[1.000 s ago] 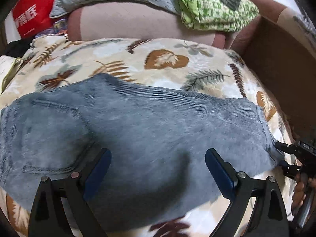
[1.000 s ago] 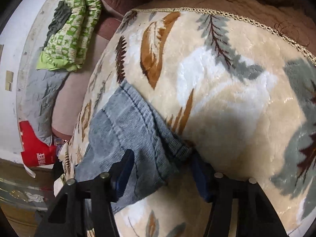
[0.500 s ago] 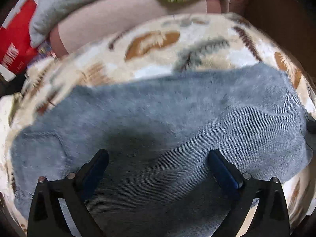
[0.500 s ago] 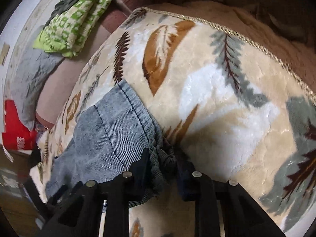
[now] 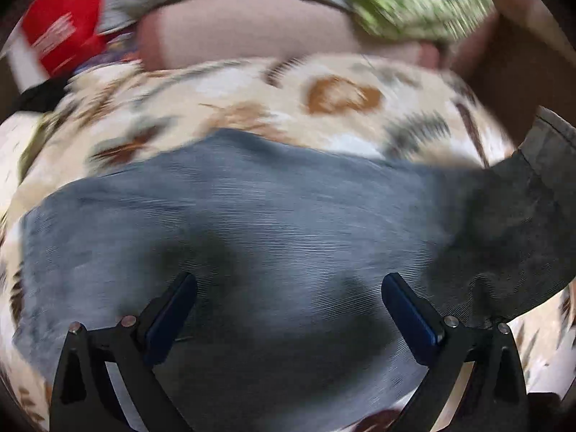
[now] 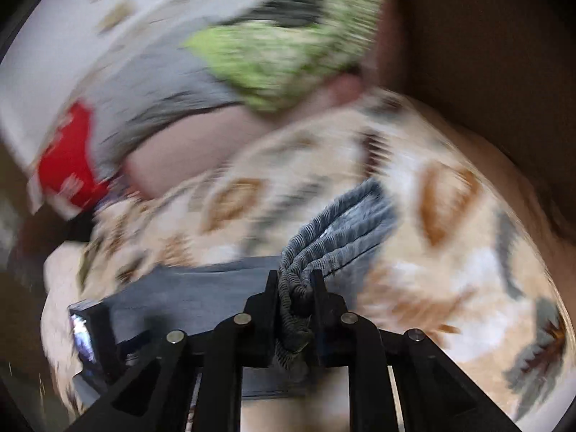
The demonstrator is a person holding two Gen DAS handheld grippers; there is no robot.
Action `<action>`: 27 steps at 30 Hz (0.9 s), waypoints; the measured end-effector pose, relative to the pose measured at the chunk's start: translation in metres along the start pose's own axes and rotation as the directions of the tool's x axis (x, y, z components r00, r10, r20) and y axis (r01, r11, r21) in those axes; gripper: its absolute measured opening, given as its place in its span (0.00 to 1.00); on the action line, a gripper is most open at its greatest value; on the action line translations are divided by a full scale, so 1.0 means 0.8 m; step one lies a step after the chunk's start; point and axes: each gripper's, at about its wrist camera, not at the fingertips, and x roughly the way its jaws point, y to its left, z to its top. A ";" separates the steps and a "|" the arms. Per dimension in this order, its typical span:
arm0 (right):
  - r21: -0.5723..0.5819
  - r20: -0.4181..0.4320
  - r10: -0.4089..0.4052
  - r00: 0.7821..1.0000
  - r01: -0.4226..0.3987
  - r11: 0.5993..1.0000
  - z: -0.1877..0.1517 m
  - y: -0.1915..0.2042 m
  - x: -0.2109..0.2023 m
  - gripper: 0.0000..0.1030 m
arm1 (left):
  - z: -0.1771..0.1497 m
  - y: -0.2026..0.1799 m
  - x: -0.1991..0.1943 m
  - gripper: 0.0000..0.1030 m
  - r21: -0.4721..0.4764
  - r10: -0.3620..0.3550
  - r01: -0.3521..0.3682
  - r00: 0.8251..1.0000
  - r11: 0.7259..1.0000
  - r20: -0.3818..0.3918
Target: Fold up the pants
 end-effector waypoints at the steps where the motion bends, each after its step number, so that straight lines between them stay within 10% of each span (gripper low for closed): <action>1: -0.059 -0.001 0.030 1.000 -0.030 0.998 -0.007 0.039 0.004 0.17 | -0.003 0.024 -0.013 0.99 -0.038 0.013 -0.012 1.000 0.999 0.025; 7: -0.208 -0.144 0.149 0.978 -0.177 0.962 -0.098 0.187 0.089 0.21 | -0.030 0.150 -0.079 0.99 -0.186 0.121 -0.101 0.987 0.977 0.104; 10: -0.190 -0.329 0.148 0.933 -0.219 0.957 -0.155 0.207 0.166 0.46 | -0.040 0.177 -0.087 0.99 -0.207 0.138 -0.117 0.987 0.971 0.088; 12: -0.191 -0.245 0.190 0.951 -0.240 0.952 -0.163 0.203 0.150 0.50 | -0.042 0.181 -0.092 0.99 -0.210 0.139 -0.118 0.986 0.971 0.090; 16: -0.026 -0.235 0.346 0.909 -0.361 0.932 -0.141 0.157 0.106 0.68 | -0.025 0.157 -0.091 0.99 -0.203 0.074 -0.050 0.991 0.978 0.111; 22: 0.293 -0.097 0.359 0.928 -0.318 0.902 -0.105 0.020 0.088 0.72 | 0.003 0.075 -0.080 0.99 -0.116 -0.045 0.059 0.992 0.991 0.116; 25: 0.518 -0.188 0.474 0.860 -0.323 0.792 -0.128 -0.036 0.139 0.72 | 0.010 0.035 -0.059 0.99 -0.066 -0.102 0.107 0.992 0.992 0.073; 27: 0.549 -0.170 0.527 0.833 -0.364 0.752 -0.143 -0.048 0.142 0.68 | 0.005 0.014 -0.025 0.99 -0.003 -0.020 0.020 1.000 1.000 -0.001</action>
